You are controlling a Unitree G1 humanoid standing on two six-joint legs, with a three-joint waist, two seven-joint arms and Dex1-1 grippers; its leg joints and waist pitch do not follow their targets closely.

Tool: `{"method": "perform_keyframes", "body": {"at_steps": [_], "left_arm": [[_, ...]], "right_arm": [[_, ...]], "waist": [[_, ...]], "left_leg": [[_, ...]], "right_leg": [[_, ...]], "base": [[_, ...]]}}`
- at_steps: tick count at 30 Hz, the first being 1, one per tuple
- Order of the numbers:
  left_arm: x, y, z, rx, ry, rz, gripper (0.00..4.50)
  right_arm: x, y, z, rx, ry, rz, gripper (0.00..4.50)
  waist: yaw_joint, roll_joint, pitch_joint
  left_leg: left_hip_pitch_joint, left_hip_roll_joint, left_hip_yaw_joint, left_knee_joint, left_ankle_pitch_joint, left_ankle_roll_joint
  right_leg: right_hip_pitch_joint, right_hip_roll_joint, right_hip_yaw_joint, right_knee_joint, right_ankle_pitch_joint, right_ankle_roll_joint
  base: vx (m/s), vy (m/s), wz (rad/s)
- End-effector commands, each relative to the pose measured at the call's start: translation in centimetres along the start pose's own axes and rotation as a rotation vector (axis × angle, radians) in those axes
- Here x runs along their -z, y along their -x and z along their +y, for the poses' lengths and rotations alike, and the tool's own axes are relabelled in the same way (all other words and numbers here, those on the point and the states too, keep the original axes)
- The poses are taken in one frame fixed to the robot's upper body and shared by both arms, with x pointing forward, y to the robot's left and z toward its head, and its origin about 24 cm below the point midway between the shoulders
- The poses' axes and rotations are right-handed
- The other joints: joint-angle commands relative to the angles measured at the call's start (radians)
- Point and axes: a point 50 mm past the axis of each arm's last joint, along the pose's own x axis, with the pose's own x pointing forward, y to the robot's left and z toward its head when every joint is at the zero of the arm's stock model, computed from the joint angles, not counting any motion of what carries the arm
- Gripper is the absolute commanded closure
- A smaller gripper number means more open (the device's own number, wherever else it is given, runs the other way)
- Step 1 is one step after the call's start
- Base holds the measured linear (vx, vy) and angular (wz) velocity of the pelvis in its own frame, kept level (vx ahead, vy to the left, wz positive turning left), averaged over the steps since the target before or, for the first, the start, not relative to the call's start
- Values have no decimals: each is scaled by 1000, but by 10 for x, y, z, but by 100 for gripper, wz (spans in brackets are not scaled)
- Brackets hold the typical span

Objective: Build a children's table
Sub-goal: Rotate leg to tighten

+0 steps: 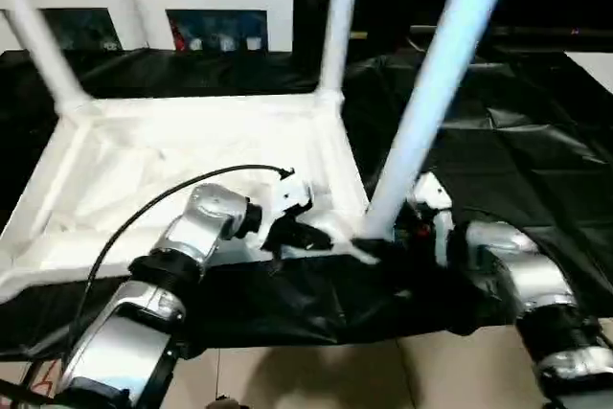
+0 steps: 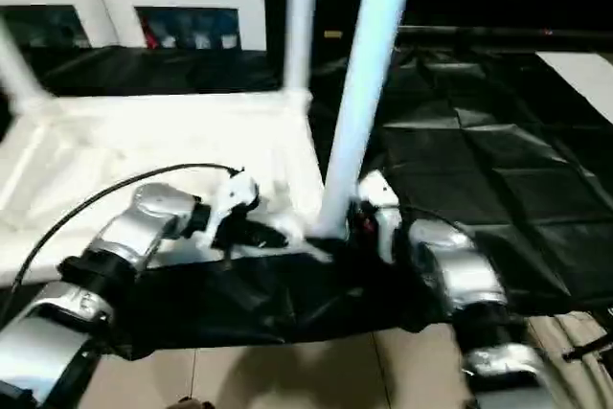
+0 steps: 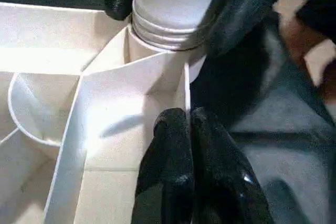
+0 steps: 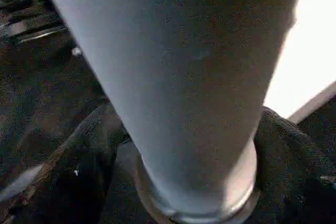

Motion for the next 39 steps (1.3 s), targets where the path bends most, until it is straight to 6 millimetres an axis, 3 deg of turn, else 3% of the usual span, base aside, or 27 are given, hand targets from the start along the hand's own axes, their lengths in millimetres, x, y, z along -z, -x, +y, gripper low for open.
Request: {"method": "perform_keyframes", "body": {"at_steps": [1, 10, 15, 20, 23, 24, 29, 31, 39], "left_arm": [[-9, -5, -1, 40, -42, -16, 450], [-4, 2, -2, 77, -42, 5, 450], [-6, -3, 2, -1, -8, -26, 450], [-14, -11, 10, -148, -10, -44, 450], [-19, -18, 12, -198, 9, -59, 450], [-23, -27, 11, -229, 30, -70, 450], [-29, -44, 7, -241, 50, -89, 450], [-31, -48, 5, -233, 53, -100, 450], [-27, -42, 5, -212, 53, -87, 450]], "right_arm": [[6, -13, 16, -145, -20, 33, 100], [6, -14, 20, -198, -42, 46, 174], [7, -19, 16, -114, -64, 3, 182], [12, -32, -1, 167, -113, -22, 185], [15, -40, -7, 298, -167, -34, 185], [16, -49, -11, 416, -229, -47, 185], [15, -69, -11, 552, -284, -67, 185], [10, -74, -8, 524, -287, -98, 116], [3, -68, -5, 361, -200, -98, 49]], "waist": [[0, -2, -55], [11, -5, -58], [13, -4, -57], [-6, -1, -51], [-24, -2, -50], [-26, -1, -51], [-44, 0, -54], [-42, 1, -55], [-32, -4, -58]], "left_leg": [[28, 5, 4, -63, -263, 35], [27, 4, 6, -59, -220, 39], [28, 5, 5, -60, -228, 35], [31, 2, -2, -71, -321, -22], [28, 0, -6, -75, -352, -37], [28, 0, -6, -76, -349, -41], [21, -4, -6, -73, -310, -30], [26, -3, -3, -70, -310, -22], [22, -3, 0, -64, -235, 27]], "right_leg": [[26, -6, 4, -67, -74, -262], [26, -7, 4, -60, -23, -271], [26, -9, 4, -61, -40, -267], [16, -13, 7, -77, -211, -226], [14, -11, 7, -82, -252, -208], [14, -10, 7, -81, -252, -204], [17, -7, 6, -77, -183, -213], [15, -5, 7, -79, -164, -214], [27, -4, 4, -69, -37, -239]], "base": [[0, 0, 0], [0, 0, 0], [0, 0, 0], [0, 0, 0], [0, 0, 0], [0, 0, 0], [0, 0, 0], [0, 0, 0], [0, 0, 0]]}}
